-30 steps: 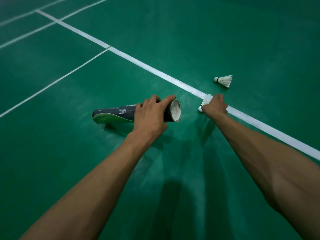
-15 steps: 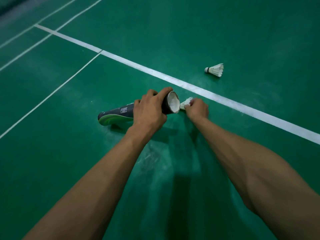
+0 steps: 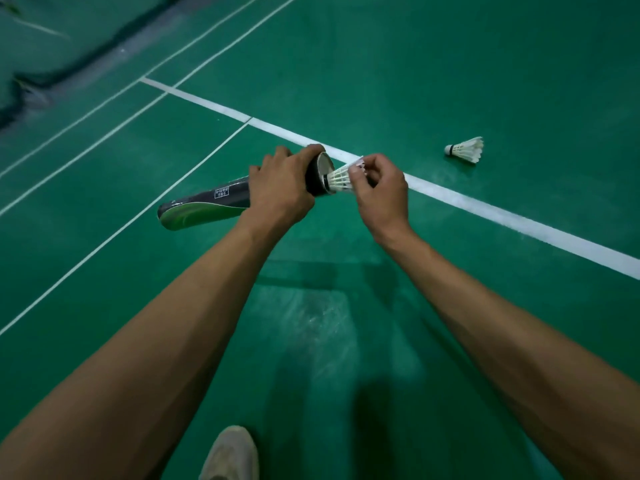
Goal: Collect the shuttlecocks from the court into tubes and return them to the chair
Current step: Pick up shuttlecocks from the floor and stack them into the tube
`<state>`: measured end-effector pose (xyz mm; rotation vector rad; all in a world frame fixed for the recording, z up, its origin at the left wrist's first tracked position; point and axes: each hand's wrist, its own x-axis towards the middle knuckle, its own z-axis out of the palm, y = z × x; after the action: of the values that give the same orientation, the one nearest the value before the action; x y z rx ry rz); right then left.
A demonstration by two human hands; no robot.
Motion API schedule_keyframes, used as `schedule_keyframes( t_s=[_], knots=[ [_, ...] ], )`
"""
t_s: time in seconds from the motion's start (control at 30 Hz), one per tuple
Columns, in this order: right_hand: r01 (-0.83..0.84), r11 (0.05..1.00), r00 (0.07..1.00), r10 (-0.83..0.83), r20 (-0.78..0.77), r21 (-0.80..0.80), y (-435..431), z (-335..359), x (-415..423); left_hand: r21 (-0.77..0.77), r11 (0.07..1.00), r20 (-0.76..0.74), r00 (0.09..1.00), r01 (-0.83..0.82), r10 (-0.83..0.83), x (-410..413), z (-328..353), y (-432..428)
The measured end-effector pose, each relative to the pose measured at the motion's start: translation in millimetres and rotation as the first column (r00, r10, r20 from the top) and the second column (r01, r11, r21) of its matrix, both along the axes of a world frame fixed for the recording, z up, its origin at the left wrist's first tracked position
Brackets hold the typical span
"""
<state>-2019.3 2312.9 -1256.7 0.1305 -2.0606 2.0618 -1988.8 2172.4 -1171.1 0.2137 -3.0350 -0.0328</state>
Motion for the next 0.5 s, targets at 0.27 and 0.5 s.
schedule_keyframes(
  t_s=[0.27, 0.5],
  knots=[
    [-0.283, 0.939, 0.956, 0.293, -0.026, 0.196, -5.5, 30.9, 16.6, 0.147, 0.985, -0.039, 0.996, 0.087, -0.082, 9.1, -12.8, -6.8],
    [-0.374, 0.794, 0.922, 0.375, 0.097, 0.48, 20.1, 31.8, 32.0, 0.269, 0.935, -0.097, 0.972, 0.232, -0.213, 5.3, -23.6, -5.6]
  ],
)
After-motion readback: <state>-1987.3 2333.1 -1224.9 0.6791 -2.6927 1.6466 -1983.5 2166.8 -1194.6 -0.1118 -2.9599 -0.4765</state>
